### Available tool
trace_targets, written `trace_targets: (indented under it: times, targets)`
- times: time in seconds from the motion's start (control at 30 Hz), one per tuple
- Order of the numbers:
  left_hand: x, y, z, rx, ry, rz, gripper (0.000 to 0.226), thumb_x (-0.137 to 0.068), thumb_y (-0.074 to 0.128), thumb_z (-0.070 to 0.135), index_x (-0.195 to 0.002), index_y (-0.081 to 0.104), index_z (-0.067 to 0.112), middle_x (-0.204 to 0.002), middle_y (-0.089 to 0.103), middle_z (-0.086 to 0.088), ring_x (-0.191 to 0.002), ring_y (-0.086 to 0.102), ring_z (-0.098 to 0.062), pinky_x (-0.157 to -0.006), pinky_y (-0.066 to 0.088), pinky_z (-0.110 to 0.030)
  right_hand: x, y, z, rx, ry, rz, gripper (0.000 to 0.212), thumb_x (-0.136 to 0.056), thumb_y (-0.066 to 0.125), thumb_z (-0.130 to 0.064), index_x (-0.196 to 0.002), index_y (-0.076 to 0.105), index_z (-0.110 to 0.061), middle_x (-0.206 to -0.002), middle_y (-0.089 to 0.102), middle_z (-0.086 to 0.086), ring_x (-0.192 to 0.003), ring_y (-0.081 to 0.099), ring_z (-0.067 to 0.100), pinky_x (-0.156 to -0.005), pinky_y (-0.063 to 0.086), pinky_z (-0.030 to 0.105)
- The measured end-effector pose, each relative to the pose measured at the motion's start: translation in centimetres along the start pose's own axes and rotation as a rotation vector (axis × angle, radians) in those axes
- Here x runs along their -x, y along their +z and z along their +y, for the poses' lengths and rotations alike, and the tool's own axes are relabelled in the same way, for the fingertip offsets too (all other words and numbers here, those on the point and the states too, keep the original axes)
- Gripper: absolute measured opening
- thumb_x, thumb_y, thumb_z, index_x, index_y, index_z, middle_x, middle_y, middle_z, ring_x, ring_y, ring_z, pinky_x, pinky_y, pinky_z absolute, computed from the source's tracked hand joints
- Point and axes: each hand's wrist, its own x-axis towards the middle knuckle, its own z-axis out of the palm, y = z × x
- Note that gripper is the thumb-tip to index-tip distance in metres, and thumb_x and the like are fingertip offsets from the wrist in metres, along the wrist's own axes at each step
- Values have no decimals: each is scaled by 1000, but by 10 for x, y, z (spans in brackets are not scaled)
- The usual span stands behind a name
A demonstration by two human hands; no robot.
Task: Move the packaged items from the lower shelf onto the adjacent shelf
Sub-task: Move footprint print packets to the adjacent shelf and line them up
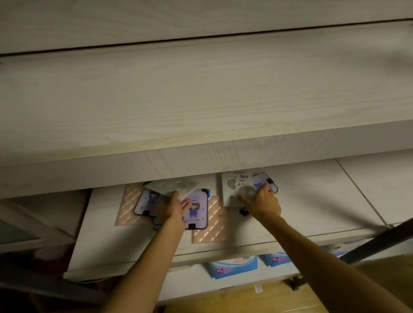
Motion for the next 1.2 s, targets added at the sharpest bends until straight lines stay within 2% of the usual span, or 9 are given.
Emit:
trace_targets:
  times: [0.07,0.13,0.3,0.4,0.53,0.67,0.97,1.07,1.2]
  targets:
    - [-3,-17,2,-102,46,61,24,-98,52,22,-115,56,5,-130,63,-18,-117,64,-30,-92,52,-40,-3,4,-3,16,65,-27,116,-59,75,-75,-141,31,-7,-133,47,18,-116,55,34,-93,53,46]
    - [-4,-31,6,-178,109,47,19,-99,54,19,-114,53,8,-130,62,-18,-116,64,-30,-76,55,-30,-6,8,-6,43,86,-18,124,-54,77,-77,-142,29,-5,-133,46,18,-119,52,33,-96,52,44]
    - [4,-54,16,-147,119,-55,25,-96,55,8,-121,57,8,-124,65,-17,-93,69,-25,-61,61,-26,-21,18,5,-4,79,-64,117,-45,74,-83,-130,43,-9,-113,62,10,-100,63,26,-80,57,36]
    - [11,-64,15,-186,178,-149,29,-95,55,3,-123,54,9,-122,66,-17,-101,70,-31,-76,60,-35,-20,12,5,-110,84,-104,93,-49,82,-72,-115,52,-13,-97,66,5,-85,65,19,-70,58,33]
    - [14,-72,8,-260,182,-237,30,-98,49,-1,-127,52,6,-127,62,-21,-106,66,-38,-79,59,-40,-16,0,9,-636,112,-258,58,-76,81,-33,-120,56,-4,-119,64,17,-96,66,27,-82,59,39]
    - [21,-66,-3,-310,198,-306,36,-96,45,-7,-129,52,6,-130,61,-17,-107,66,-33,-79,61,-39,0,-16,21,-913,208,-369,40,-91,65,-9,-127,52,3,-126,58,25,-103,66,41,-68,61,38]
    - [56,-33,-38,-419,143,-347,35,-98,43,-9,-125,47,13,-117,61,-10,-99,68,-31,-81,61,-41,57,-55,70,-1147,242,-333,37,-93,59,2,-128,50,-4,-121,64,24,-106,67,40,-74,62,42]
    - [72,-22,-63,-496,154,-370,36,-97,43,-9,-127,48,10,-126,60,-15,-105,67,-33,-80,62,-40,80,-76,99,-1157,211,-319,32,-95,56,0,-126,52,-6,-120,66,22,-106,68,38,-77,62,44]
    - [103,-1,-107,-608,167,-374,34,-96,49,-5,-114,56,23,-118,66,-8,-93,74,-24,-77,62,-34,107,-110,149,-1164,180,-269,29,-96,54,0,-125,51,-5,-116,69,20,-100,72,35,-80,61,48]
